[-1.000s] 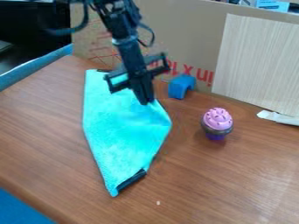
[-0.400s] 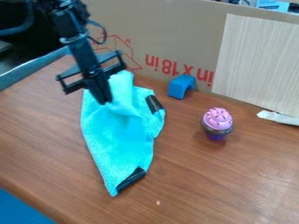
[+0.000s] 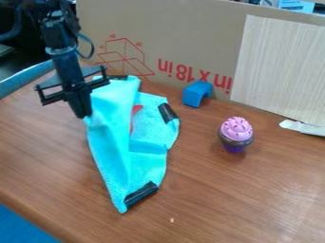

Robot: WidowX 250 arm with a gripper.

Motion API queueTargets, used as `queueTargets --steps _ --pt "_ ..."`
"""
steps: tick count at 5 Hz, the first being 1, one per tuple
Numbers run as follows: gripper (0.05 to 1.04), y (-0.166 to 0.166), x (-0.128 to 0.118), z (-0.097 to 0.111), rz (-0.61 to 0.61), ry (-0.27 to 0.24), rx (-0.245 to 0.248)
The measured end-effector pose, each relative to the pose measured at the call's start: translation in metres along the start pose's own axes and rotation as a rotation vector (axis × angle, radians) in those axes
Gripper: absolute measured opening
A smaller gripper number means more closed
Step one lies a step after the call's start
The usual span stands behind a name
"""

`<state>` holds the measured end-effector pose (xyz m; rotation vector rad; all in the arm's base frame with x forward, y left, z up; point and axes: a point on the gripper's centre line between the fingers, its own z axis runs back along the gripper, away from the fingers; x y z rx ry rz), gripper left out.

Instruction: Unfold the cloth from top right to bottom left

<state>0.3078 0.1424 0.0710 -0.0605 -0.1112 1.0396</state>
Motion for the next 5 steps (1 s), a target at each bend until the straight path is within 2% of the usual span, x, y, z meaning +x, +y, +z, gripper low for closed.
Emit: queueTargets --steps 1,2,3,4,5 --pt "0.05 0.016 0.021 -0.016 0.023 -0.032 0.084" --pt "0.05 0.032 0.032 -0.02 0.069 -0.066 0.152" --pt "0.05 0.058 0.039 -0.018 0.149 -0.059 0.198" --pt "0.05 0.08 0.04 0.0 0.194 -0.024 0.192" --pt "0.05 0.094 0.04 0.011 0.227 -0.031 0.217"
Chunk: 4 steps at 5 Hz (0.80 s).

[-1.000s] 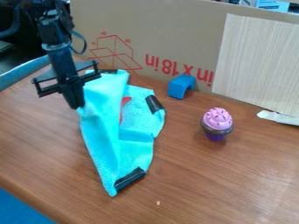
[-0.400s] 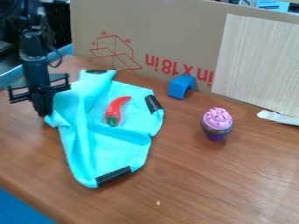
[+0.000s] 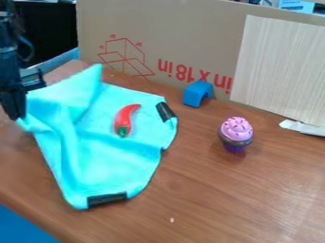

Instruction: Unfold the cloth from top right to bottom left

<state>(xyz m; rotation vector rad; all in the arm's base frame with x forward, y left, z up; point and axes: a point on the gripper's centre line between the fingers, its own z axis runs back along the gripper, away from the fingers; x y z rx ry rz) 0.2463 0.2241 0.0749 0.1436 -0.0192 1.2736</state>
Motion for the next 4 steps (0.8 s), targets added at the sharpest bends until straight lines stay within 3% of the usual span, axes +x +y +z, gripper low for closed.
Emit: queueTargets --steps 1,2,4 --pt "0.05 0.006 0.005 0.001 0.01 -0.03 0.035" --pt "0.05 0.01 0.013 -0.005 0.063 -0.013 0.111" --pt "0.05 0.033 0.018 0.002 0.133 0.045 0.206"
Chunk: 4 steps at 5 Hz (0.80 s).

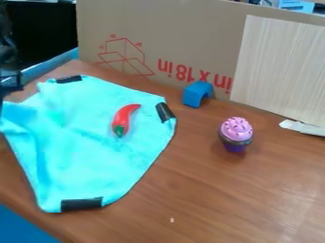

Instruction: Unfold the cloth from top right to bottom left

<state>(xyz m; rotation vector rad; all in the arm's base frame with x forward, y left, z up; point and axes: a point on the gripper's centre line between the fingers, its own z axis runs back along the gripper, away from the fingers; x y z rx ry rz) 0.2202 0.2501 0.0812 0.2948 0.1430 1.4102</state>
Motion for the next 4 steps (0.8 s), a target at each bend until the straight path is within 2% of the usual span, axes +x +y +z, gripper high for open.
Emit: queueTargets --steps 1,2,3,4 --pt "0.05 0.012 0.001 -0.002 0.038 0.011 0.076" --pt "0.071 0.021 0.005 -0.008 0.124 0.022 0.208" --pt "0.212 0.028 0.009 -0.008 0.193 0.017 0.306" --pt "0.472 0.028 0.008 -0.006 0.2 0.022 0.319"
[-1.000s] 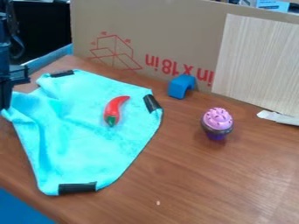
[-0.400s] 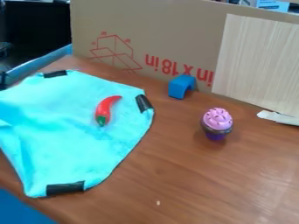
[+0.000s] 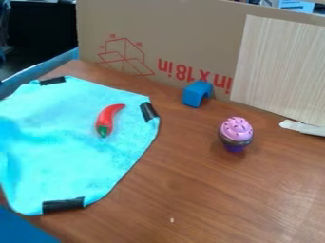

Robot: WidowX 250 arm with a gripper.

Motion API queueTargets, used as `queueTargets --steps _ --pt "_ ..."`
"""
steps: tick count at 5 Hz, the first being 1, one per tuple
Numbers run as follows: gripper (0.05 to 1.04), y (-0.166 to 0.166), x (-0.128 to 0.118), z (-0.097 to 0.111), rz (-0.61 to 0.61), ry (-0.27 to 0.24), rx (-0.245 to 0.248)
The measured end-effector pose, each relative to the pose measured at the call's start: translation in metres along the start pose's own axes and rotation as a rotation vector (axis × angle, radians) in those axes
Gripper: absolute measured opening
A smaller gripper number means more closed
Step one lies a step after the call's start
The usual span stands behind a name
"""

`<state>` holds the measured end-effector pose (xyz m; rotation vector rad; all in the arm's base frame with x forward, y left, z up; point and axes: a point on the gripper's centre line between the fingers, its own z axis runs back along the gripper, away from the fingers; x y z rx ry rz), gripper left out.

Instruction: Unfold the cloth from top right to bottom left

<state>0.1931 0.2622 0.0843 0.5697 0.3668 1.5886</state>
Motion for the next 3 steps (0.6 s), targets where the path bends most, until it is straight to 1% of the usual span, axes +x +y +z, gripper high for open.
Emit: queueTargets --steps 1,2,3 --pt "0.777 -0.004 -0.003 0.002 -0.025 0.003 -0.014" --pt "0.993 -0.003 -0.009 0.011 -0.066 0.03 -0.065" --pt "1.0 0.01 -0.018 0.037 -0.135 0.067 -0.148"
